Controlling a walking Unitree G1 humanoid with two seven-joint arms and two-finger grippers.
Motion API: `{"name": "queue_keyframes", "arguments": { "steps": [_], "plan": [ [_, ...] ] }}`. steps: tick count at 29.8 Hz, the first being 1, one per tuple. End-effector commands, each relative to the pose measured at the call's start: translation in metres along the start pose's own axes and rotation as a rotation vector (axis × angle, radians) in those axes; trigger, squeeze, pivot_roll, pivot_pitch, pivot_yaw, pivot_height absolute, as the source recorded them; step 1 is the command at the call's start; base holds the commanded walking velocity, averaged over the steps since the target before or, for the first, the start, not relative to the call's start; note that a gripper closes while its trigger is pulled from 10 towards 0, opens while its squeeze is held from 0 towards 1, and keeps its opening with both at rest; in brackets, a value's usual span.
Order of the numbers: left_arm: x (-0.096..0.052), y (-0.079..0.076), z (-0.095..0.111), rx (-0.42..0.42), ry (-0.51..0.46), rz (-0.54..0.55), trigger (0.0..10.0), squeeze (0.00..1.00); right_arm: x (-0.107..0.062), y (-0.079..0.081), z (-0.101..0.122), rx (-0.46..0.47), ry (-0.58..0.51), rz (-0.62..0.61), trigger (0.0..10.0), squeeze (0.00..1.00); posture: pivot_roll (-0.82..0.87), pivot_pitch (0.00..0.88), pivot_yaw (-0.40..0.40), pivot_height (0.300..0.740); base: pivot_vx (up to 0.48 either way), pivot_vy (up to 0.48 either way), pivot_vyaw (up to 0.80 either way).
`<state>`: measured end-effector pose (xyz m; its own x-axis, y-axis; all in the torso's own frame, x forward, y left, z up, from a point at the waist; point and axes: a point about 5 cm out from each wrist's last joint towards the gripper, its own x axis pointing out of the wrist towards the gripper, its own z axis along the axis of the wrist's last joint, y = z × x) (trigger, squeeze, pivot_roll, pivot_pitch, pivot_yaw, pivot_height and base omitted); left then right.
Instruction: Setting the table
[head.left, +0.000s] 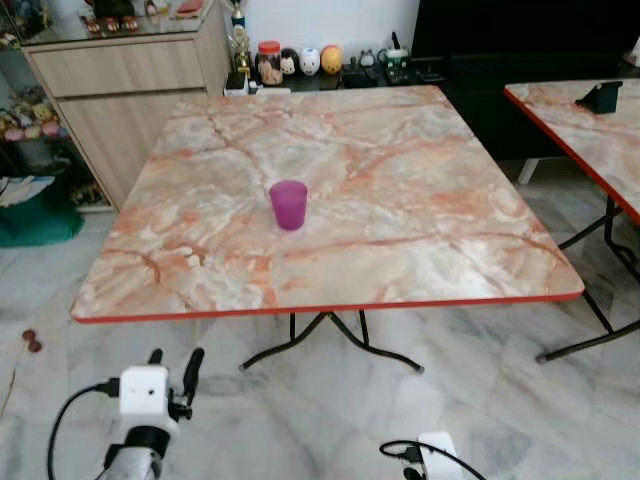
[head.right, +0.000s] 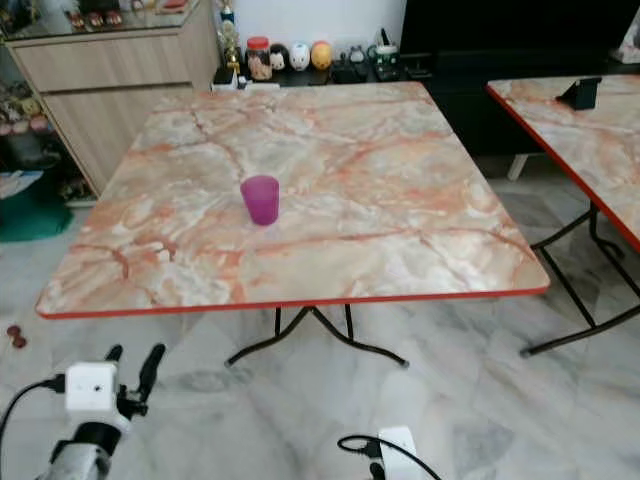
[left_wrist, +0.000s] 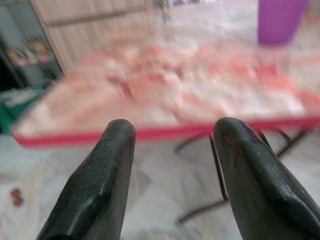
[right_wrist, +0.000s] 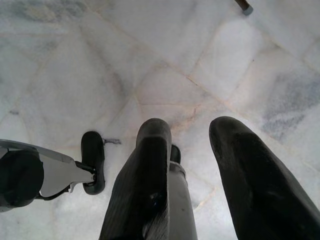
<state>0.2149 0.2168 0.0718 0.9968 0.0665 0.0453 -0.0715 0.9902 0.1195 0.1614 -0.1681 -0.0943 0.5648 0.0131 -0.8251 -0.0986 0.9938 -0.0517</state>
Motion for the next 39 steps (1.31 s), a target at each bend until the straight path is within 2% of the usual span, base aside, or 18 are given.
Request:
{"name": "queue_keyframes", "arguments": {
  "steps": [1,3,5,11,16,22,26,33,39],
  "plan": [
    [0.010,0.001,0.016,0.006,-0.047,0.010,10.0,0.00,-0.001,0.000,-0.005,0.022,0.020,-0.013,10.0,0.00,-0.02,0.000,0.039,0.740,0.000,0.000,0.00],
    [0.022,-0.001,0.030,0.009,-0.095,-0.002,10.0,0.00,-0.001,0.000,-0.006,0.025,0.026,-0.026,10.0,0.00,-0.02,0.000,0.039,0.740,0.000,0.000,0.00],
    [0.041,-0.007,0.046,0.009,-0.138,-0.026,10.0,0.00,-0.001,-0.002,-0.004,0.019,0.019,-0.027,10.0,0.00,-0.03,0.000,0.041,0.740,0.000,0.000,0.00],
    [0.062,-0.018,0.068,-0.031,-0.181,-0.061,10.0,0.00,-0.001,-0.004,-0.003,0.032,0.012,-0.038,10.0,0.00,-0.04,0.000,0.042,0.740,0.000,0.000,0.00],
    [0.064,-0.025,0.068,-0.041,-0.162,-0.086,10.0,0.00,-0.001,-0.005,-0.003,0.060,0.011,-0.062,10.0,0.00,-0.05,0.000,0.046,0.740,0.000,0.000,-0.42],
    [0.061,-0.026,0.067,-0.046,-0.151,-0.092,10.0,0.00,-0.001,-0.006,-0.003,0.025,0.007,-0.078,10.0,0.00,-0.04,0.000,0.043,0.740,0.171,0.000,-0.46],
    [0.062,-0.029,0.069,-0.052,-0.157,-0.102,10.0,0.00,-0.001,-0.024,0.006,0.027,-0.021,-0.096,10.0,0.00,-0.04,0.000,0.044,0.740,0.257,0.000,0.00],
    [0.063,-0.031,0.071,-0.056,-0.160,-0.107,10.0,0.00,-0.001,-0.028,0.009,0.030,-0.029,-0.111,10.0,0.00,-0.04,0.000,0.045,0.740,0.266,0.000,0.00],
    [0.064,-0.030,0.072,-0.059,-0.165,-0.106,10.0,0.00,-0.001,-0.030,0.010,0.022,-0.030,-0.124,10.0,0.00,-0.04,0.000,0.043,0.740,0.279,0.000,-0.61]
  ]
}}
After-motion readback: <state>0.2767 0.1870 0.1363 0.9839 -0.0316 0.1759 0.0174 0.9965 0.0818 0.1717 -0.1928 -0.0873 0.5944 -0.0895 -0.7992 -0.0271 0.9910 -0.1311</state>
